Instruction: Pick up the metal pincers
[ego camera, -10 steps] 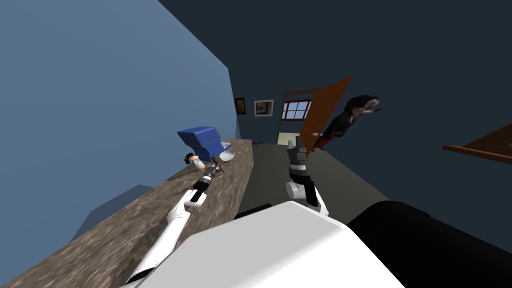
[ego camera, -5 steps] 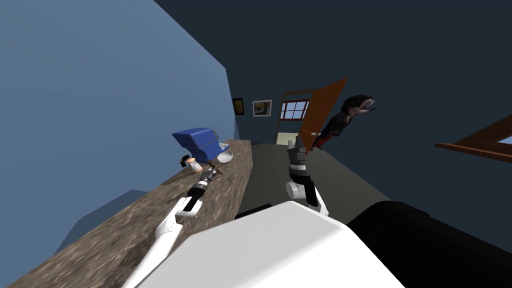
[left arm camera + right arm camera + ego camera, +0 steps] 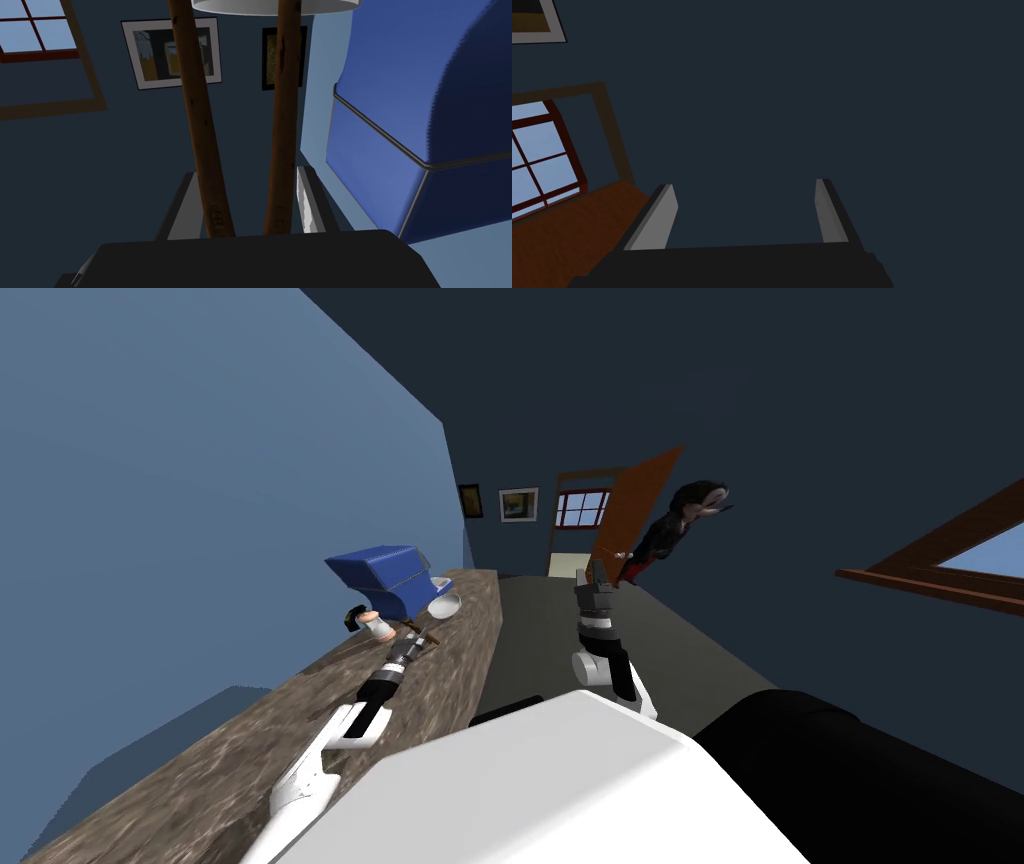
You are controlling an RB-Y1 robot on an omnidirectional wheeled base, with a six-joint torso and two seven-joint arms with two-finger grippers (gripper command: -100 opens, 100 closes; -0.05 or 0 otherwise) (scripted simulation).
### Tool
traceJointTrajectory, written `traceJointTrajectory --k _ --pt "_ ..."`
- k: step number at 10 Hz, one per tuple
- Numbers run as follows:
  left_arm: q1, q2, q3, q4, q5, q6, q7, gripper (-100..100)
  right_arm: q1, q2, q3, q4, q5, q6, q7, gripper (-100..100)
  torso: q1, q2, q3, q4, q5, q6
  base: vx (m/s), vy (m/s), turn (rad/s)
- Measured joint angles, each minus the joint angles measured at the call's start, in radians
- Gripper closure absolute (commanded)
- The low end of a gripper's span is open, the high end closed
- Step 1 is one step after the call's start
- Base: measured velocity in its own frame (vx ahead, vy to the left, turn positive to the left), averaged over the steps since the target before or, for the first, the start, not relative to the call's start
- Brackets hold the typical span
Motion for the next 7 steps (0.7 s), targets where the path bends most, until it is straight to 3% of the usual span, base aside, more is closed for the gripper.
traceJointTrajectory --k 7 --pt "0.203 0.036 0.022 -0.207 0.055 0.033 -0.019 100 0.000 0.000 0.000 0.000 0.000 0.000 0.000 0 0.000 0.002 0.001 0.001 0.000 0.000 0.037 0.004 -0.060"
